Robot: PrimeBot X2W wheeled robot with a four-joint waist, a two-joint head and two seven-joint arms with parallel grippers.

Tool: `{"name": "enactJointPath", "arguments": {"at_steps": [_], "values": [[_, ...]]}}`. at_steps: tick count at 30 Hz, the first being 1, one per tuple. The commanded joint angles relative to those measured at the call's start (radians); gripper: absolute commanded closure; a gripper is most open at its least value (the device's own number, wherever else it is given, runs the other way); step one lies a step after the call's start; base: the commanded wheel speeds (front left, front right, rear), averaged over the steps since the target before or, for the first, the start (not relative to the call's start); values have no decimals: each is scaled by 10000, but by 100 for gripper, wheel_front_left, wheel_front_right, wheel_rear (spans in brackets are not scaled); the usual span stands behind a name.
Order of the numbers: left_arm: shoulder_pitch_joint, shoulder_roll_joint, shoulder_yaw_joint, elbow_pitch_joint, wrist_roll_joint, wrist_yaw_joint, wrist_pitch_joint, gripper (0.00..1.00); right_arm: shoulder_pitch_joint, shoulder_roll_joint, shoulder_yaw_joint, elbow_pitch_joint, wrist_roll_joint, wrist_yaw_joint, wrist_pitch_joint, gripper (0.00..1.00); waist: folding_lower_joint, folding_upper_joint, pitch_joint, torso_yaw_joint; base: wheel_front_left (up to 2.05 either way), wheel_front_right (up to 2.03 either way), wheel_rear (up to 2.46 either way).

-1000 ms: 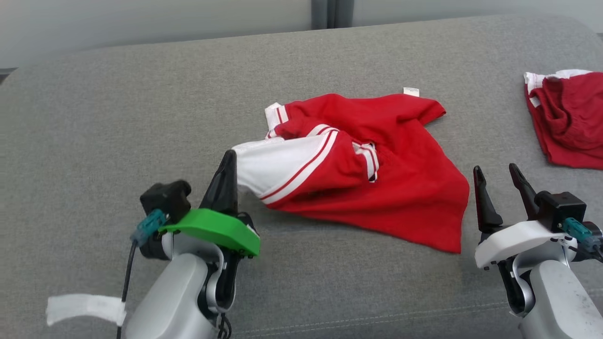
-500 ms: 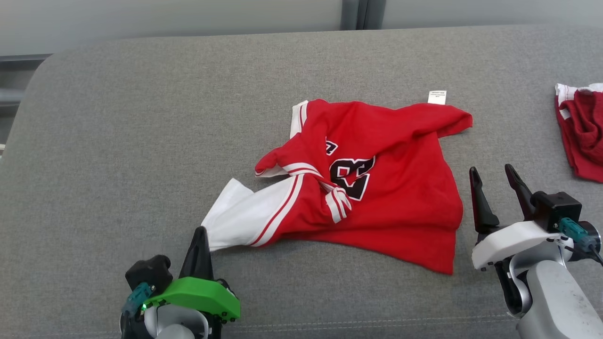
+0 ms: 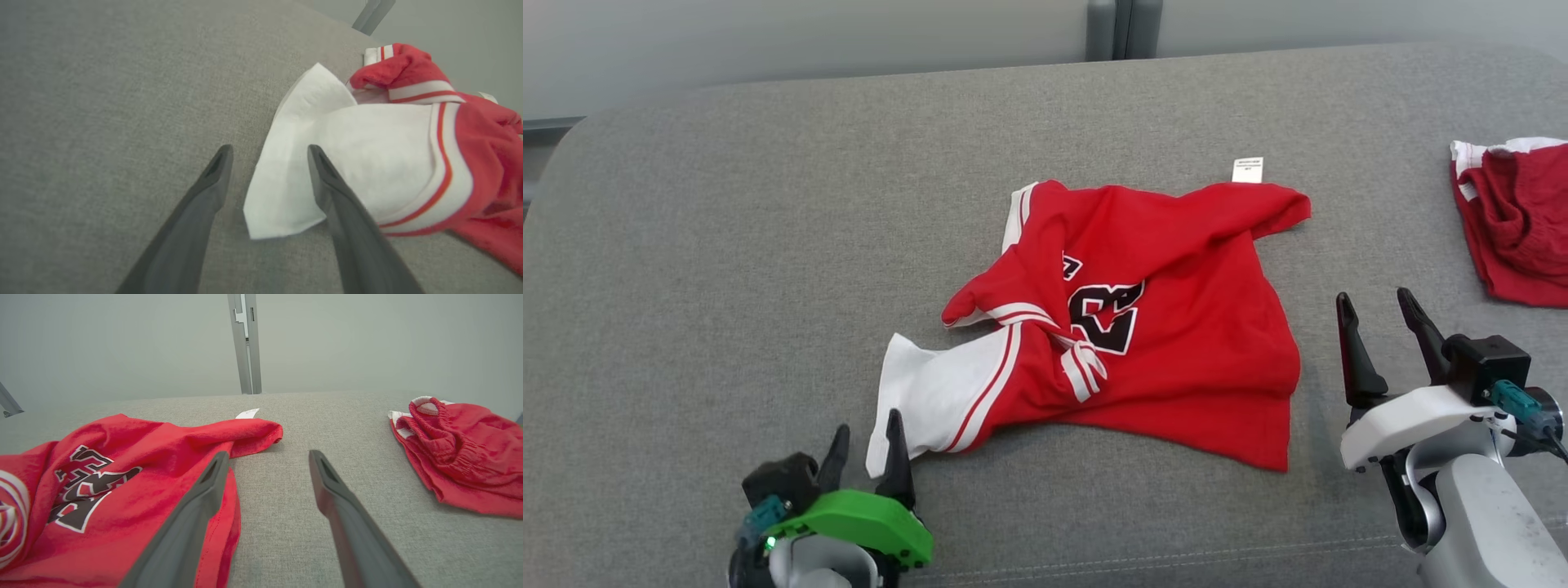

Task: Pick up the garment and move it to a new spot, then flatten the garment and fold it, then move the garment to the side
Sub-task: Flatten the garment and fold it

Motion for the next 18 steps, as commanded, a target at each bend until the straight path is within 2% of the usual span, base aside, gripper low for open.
{"name": "enactJointPath", "arguments": {"at_steps": [1, 9, 13, 18], "values": [[-219, 249, 102, -153, 190, -36, -26, 0, 181, -39, -27, 12, 27, -14, -5, 0, 0, 0, -66, -77, 0, 0, 0], [-674, 1072, -103, -865, 811, -285, 411, 0, 223, -24, 35, 45, 24, -16, -5, 0, 0, 0, -243, -435, 0, 0, 0], [-1126, 1303, -492, -655, 902, -635, 1218, 0, 209, -85, 88, 64, 27, -14, -5, 0, 0, 0, -241, -637, 0, 0, 0], [-1816, 1399, -814, -114, 1116, -753, 1840, 0, 172, -134, 130, 63, -2, -14, -5, 0, 0, 0, -157, -843, 0, 0, 0]]}}
